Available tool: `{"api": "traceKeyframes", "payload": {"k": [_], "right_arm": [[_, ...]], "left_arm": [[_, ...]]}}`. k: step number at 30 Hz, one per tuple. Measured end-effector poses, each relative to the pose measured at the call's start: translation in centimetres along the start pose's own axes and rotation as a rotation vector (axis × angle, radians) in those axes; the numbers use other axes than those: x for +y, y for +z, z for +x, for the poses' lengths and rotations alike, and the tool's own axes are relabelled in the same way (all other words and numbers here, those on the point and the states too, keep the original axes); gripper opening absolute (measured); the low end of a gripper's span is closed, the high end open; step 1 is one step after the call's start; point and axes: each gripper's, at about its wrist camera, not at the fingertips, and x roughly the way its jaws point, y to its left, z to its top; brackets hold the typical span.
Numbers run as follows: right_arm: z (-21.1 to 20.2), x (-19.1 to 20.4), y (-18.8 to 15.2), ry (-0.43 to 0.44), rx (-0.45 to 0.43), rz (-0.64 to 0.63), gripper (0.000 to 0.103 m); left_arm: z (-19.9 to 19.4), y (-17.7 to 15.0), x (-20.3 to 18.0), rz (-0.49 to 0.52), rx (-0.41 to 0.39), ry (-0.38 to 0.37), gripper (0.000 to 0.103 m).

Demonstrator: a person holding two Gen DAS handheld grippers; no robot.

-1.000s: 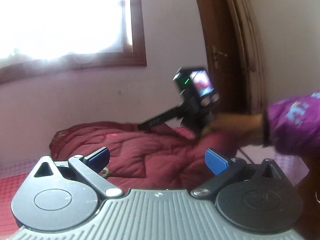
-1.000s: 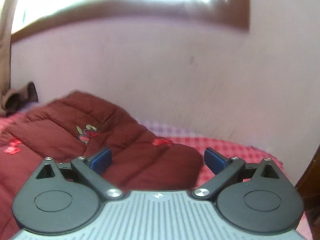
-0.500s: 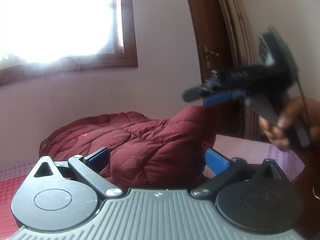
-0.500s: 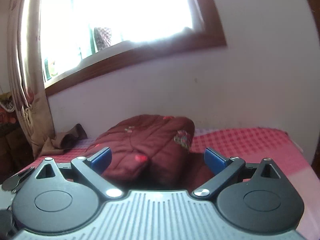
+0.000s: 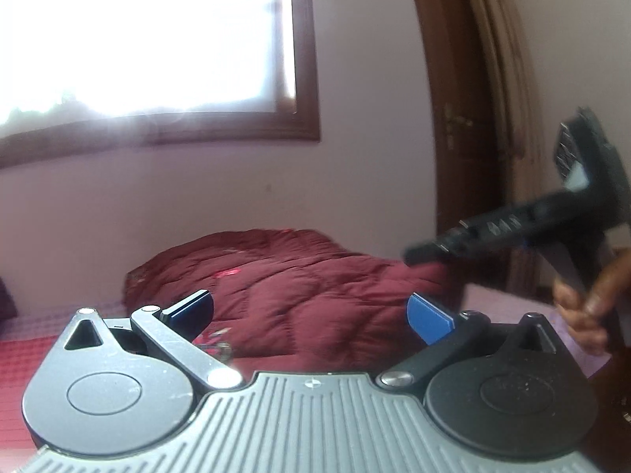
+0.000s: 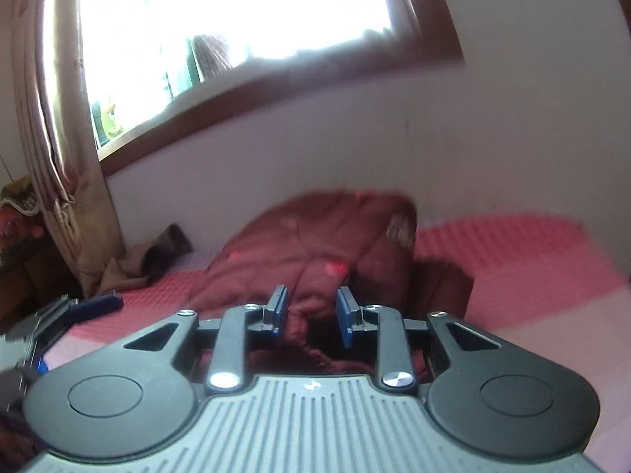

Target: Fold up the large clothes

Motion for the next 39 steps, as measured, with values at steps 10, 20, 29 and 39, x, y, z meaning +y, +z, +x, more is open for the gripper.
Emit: {"api": "traceKeyframes", "payload": {"k": [10, 20, 29, 39], "right_arm": [[1.4, -3.1, -6.6, -0.052, 0.107, 0.08, 0.026], [2.1, -3.0, -7.1, -0.081, 0.103, 0.074, 0.027], [2.1, -2.9, -7.3, -0.122, 0.089, 0.07, 0.039], [2.2, -3.1, -7.5, -0.141, 0.08, 0.067, 0.047]], "left_arm": [[3.0, -0.4, 0.7, 0.008, 0.111, 0.006, 0.103], [5.4, -0.8, 1.1, 0.0, 0.21, 0.035, 0.103], [6.1, -0.9, 0.4, 0.011, 0.234, 0.033, 0.103], [6.6, -1.0, -0.1, 0.041, 0.24, 0.036, 0.103]]}}
